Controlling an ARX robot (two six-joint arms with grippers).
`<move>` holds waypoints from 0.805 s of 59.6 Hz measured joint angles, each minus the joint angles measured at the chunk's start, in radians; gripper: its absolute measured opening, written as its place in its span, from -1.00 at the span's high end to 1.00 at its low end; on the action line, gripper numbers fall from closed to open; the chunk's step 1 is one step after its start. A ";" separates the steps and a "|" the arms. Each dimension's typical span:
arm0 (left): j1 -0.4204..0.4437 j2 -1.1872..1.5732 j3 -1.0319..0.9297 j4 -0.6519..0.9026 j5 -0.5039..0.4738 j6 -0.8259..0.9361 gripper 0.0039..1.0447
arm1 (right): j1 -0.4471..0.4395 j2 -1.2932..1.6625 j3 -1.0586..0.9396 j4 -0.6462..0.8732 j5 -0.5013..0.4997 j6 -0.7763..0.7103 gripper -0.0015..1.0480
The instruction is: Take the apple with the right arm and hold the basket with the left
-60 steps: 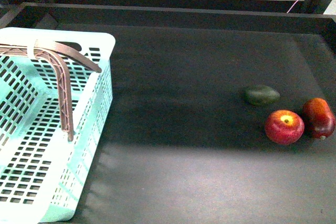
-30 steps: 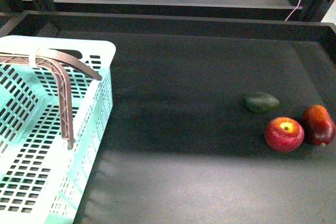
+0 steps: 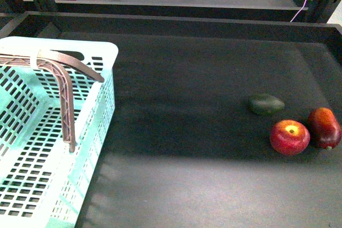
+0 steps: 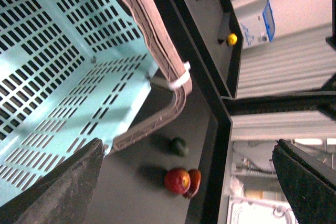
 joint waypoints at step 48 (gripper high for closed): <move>-0.100 0.926 0.481 0.205 -0.275 -0.276 -0.87 | 0.000 0.000 0.000 0.000 0.000 0.000 -0.83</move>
